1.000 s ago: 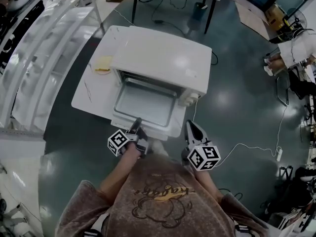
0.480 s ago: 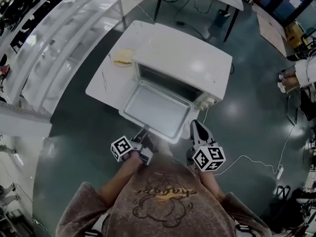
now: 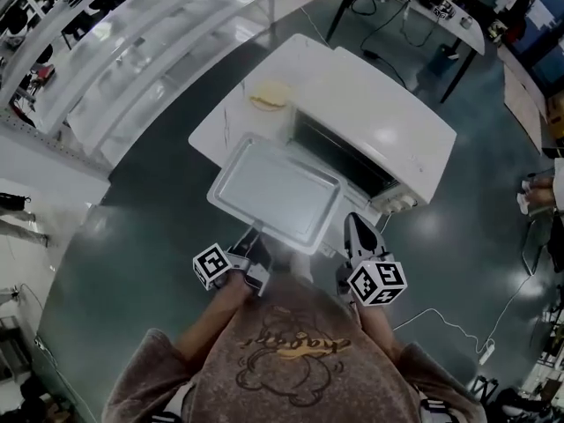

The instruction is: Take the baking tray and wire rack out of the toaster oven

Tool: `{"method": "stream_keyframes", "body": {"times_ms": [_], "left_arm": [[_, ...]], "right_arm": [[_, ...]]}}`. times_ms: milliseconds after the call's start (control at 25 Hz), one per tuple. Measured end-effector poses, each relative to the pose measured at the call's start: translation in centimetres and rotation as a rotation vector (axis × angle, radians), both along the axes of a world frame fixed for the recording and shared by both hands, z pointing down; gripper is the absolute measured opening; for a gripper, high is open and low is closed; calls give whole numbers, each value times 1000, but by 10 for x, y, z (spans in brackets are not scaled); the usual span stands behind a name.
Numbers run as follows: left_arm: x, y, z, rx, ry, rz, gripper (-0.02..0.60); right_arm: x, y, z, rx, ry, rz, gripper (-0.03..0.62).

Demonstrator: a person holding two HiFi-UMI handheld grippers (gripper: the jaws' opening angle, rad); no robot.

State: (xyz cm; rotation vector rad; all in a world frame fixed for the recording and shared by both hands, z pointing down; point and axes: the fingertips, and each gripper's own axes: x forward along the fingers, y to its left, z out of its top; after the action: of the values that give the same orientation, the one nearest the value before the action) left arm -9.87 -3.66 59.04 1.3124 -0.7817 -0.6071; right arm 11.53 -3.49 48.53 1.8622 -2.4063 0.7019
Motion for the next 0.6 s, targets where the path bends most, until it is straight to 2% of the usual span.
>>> {"method": "stream_keyframes", "body": {"times_ms": [280, 600], "left_arm": [[-53, -9, -7, 12, -15, -164, 25], [-104, -30, -5, 20, -56, -282, 25]], "right_arm": [[-41, -19, 4, -3, -19, -126, -2], [-75, -36, 3, -7, -35, -214, -2]]}}
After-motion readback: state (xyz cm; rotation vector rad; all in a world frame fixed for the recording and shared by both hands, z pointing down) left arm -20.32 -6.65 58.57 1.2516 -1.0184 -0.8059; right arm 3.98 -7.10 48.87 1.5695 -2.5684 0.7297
